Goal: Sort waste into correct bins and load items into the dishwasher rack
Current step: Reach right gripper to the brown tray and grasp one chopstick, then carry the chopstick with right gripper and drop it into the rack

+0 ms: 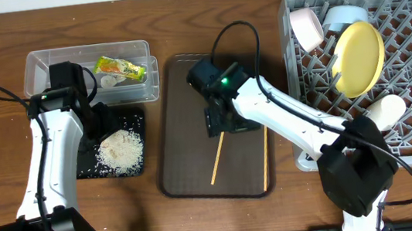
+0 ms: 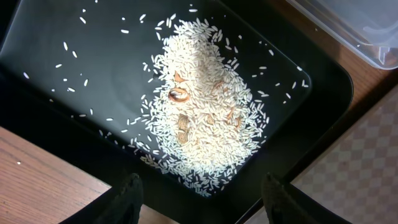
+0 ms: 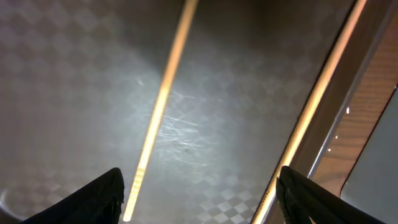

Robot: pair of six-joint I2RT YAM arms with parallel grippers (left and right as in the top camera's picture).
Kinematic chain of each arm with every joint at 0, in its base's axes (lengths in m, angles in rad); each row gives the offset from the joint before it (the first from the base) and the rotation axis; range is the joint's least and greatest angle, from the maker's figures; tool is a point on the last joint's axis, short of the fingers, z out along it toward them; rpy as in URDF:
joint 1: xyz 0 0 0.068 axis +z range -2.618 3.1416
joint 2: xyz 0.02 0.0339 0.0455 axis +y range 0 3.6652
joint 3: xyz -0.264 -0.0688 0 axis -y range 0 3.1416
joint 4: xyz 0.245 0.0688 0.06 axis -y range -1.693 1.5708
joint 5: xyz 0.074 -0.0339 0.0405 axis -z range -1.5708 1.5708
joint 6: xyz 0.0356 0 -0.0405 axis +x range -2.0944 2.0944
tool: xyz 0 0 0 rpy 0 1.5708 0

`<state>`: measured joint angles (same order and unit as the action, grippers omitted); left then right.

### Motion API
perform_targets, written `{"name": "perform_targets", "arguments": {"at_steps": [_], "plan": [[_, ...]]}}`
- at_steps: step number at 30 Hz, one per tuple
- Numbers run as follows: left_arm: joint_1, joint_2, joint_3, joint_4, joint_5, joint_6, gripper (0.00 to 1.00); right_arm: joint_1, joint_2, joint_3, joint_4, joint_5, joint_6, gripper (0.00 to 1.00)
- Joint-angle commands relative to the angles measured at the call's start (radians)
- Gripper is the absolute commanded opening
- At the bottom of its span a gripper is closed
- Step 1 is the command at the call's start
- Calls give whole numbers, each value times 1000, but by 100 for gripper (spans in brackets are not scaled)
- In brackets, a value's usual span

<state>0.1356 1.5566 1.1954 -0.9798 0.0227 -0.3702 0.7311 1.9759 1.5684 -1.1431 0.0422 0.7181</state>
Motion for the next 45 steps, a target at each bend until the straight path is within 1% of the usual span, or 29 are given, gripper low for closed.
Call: {"name": "perform_targets", "arguments": {"at_steps": [1, 7, 14, 21, 27, 30, 32, 35, 38, 42, 43, 45], "plan": [[3, -12, 3, -3, -8, -9, 64, 4, 7, -55, 13, 22, 66, 77], [3, -12, 3, -3, -9, -9, 64, -8, 7, -164, 80, 21, 114, 72], [3, -12, 3, -3, -8, -9, 65, -12, 7, -249, 132, 21, 146, 71], [3, -12, 3, -3, -8, -9, 64, -13, 7, -270, 133, 21, 150, 71], [3, -12, 3, -3, -8, -9, 64, -42, 7, -270, 110, 22, 168, 71], [3, -12, 3, -3, -8, -9, 65, -59, 7, -277, 109, 21, 156, 68], [3, -12, 3, -3, -8, -9, 65, -65, 7, -294, 116, 15, 148, 63], [3, -12, 3, -3, -8, -9, 65, -66, 7, -339, 172, -31, 105, 62], [3, -12, 3, -3, -9, -9, 65, -62, 7, -394, 232, -87, 104, 62], [3, -12, 3, -2, -9, -9, 65, -61, 7, -440, 267, -86, 115, 59], [3, -12, 3, -2, -8, -9, 65, -61, 7, -443, 269, -83, 115, 58], [2, -12, 3, -2, -8, -9, 65, -61, 7, -443, 269, -72, 115, 51]]}}
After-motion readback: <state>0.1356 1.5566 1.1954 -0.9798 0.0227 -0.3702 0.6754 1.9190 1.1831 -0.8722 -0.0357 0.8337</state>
